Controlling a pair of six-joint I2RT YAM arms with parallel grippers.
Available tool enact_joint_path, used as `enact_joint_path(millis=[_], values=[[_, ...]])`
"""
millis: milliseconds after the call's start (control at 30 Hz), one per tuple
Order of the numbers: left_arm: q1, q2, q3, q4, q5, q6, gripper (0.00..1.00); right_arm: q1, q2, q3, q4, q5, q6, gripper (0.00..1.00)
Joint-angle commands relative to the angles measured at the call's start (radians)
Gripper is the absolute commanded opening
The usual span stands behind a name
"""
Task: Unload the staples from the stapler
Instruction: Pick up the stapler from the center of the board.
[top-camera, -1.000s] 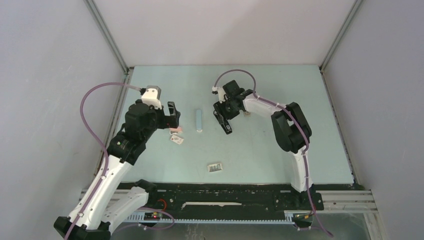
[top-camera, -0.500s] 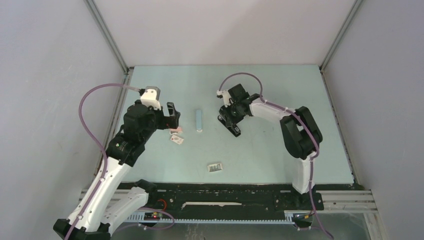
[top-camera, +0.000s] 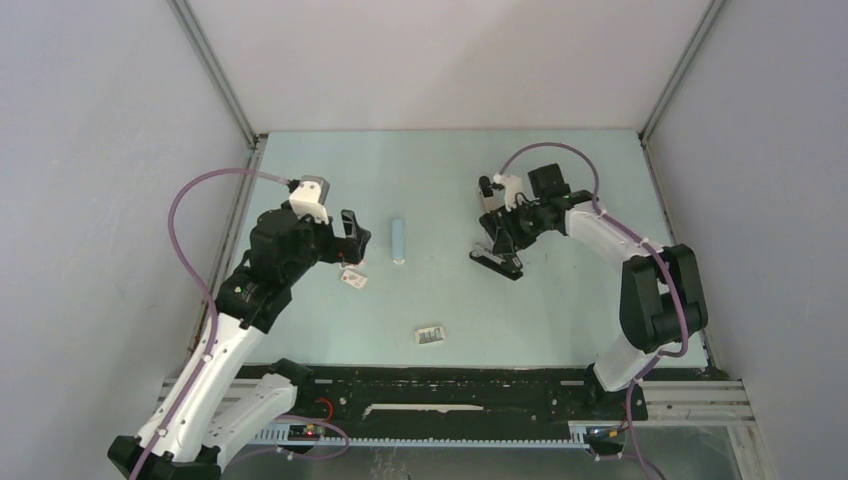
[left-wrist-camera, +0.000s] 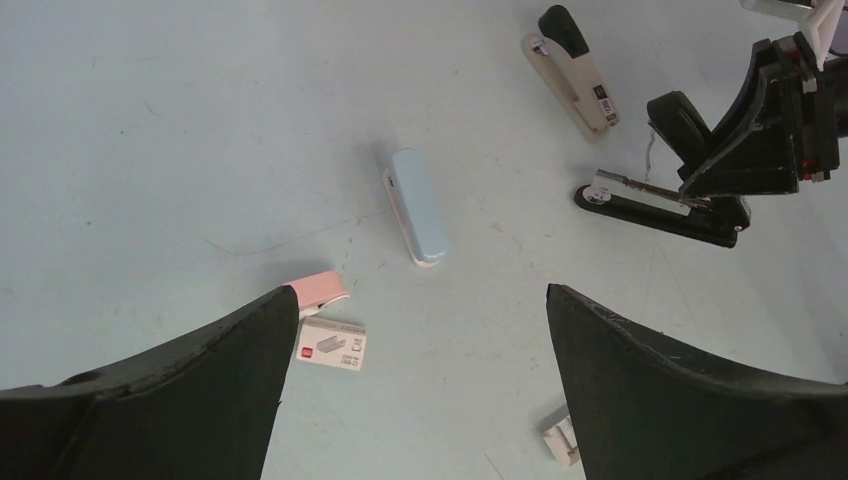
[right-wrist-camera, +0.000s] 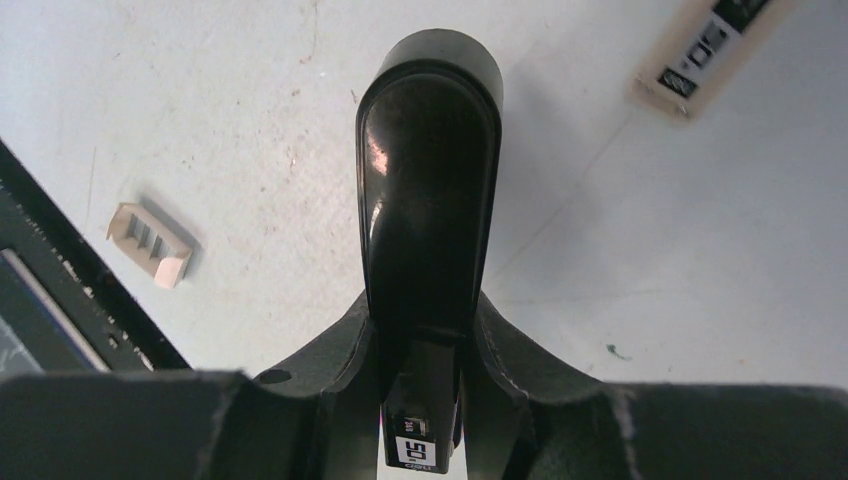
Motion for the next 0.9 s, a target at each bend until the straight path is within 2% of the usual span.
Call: enact_joint_path(millis=[0, 233, 400, 667, 767, 867], values=[[0.005, 0.012, -0.015, 0.056, 0.099, -0.049, 1.0, -0.087, -0.079, -0.014, -0.03, -0.196, -0.076, 0.0], [0.005, 0.027, -0.085, 0.154, 0.299, -0.255, 1.0, -0.169, -0.153, -0.062, -0.037, -0.337, -0.025, 0.0], [-0.001, -0.002, -0.208, 0.323, 0.359, -0.423, 1.0, -0.222, -0.156, -0.073, -0.045, -0.448, 0.046, 0.0], [-0.087, -0.062, -0.42, 0.675, 0.297, -0.595, 1.0, -0.289, -0.16, -0.119, 0.01, -0.537, 0.155, 0.0], [-0.164, -0.094, -0.495, 0.812, 0.194, -0.597, 1.0, -0.3, -0.16, -0.138, 0.037, -0.548, 0.188, 0.0], [-0.237, -0.095, -0.525, 0.871, 0.109, -0.569, 1.0, -0.305, -0.15, -0.142, 0.042, -0.559, 0.215, 0.0]])
